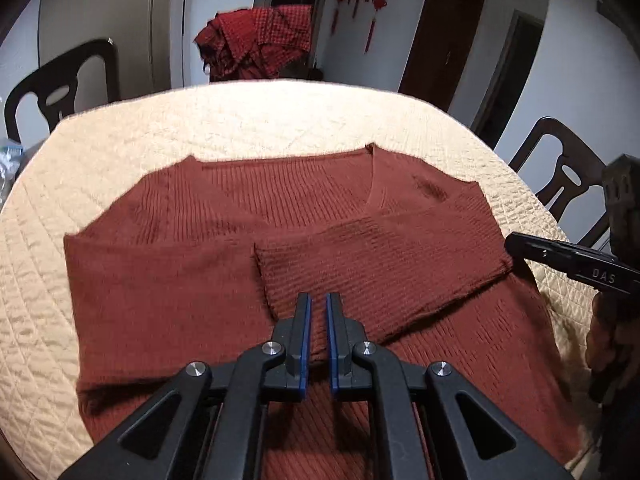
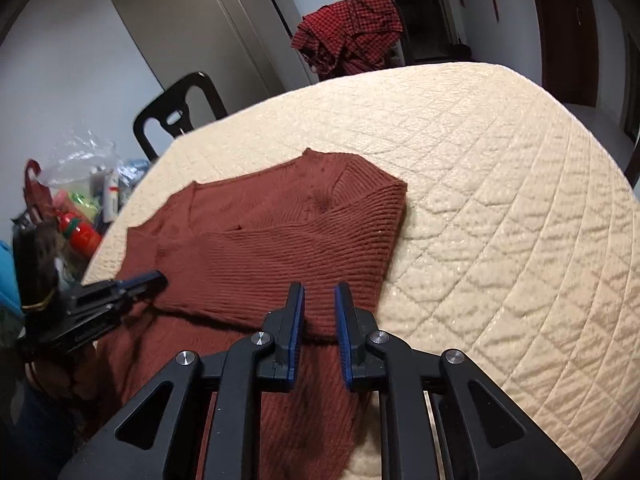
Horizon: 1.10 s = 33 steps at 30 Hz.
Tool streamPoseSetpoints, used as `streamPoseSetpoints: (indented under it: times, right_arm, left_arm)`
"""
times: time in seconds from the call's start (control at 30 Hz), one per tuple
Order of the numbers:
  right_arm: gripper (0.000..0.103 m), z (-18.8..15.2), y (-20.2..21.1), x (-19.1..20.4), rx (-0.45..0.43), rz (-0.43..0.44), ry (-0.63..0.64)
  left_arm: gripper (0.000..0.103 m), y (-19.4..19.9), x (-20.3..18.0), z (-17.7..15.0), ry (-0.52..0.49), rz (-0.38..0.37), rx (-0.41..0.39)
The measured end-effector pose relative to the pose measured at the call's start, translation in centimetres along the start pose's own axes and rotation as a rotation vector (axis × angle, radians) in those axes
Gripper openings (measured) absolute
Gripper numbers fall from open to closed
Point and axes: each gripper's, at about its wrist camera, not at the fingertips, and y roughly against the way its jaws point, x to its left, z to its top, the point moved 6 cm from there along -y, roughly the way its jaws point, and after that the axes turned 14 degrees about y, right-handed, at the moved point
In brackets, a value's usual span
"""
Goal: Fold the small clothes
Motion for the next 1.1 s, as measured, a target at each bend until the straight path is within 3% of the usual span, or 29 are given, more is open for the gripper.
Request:
streamPoseSetpoints:
  times: [0.07,0.27,0.33,0.4,0.47,0.63,0.87,0.97,1.1]
  right_arm:
    - [0.014,-0.3,-1.2,-0.4,0.045,-0.022,0.012]
    - [0.014,1.7,-0.5,-1.3,-0.014,-0.016,-0.023]
    - [0.014,2.6,-0.9,-1.3,-0.026,-0.021,-0.011]
    - [0.014,2.9,-2.5,-2.0,0.005,-0.043,-0.011]
    - [0.014,2.8,-3.9,-2.8,0.026,-0.054,-0.020]
    - [0.014,2.7,-3.1,-3.3,0.022,-0.076,-0.037]
    - [0.015,0.0,0.7,0.5,0.000,-0.034,0.060]
    - [0.015,-1.5,-0.2,1.0,0.045,-0.042,0.099]
    - [0.015,-1.2,0.3,1.0,0.035,-0.050,0.080]
  left_arm:
    - [0.009,-0.1,0.0,0.3,0.013,0.004,0.005]
    - [0.010,0.4,-0.2,2.2,0.004,0.025,-0.031]
    - [0.019,-0.3,-0.3,2.7,-0.006,0.037,-0.039]
    - [0.019,-1.7,0.1,2.6,0.000,0.058,-0.006]
    - [0.019,-2.2,0.1,2.7,-0.017,0.060,-0.022]
    - [0.019,-2.0,0.0,3.1,-0.011,0.065,-0.007]
    - [0.019,2.3,-0.3,-0.4,-0.014,-0.007,-0.023]
    - [0.019,1.5,-0.2,-1.7,-0.039,0.024,-0.004]
    - [0.019,1.9,0.1,-1.0,-0.011,0.034,-0.019]
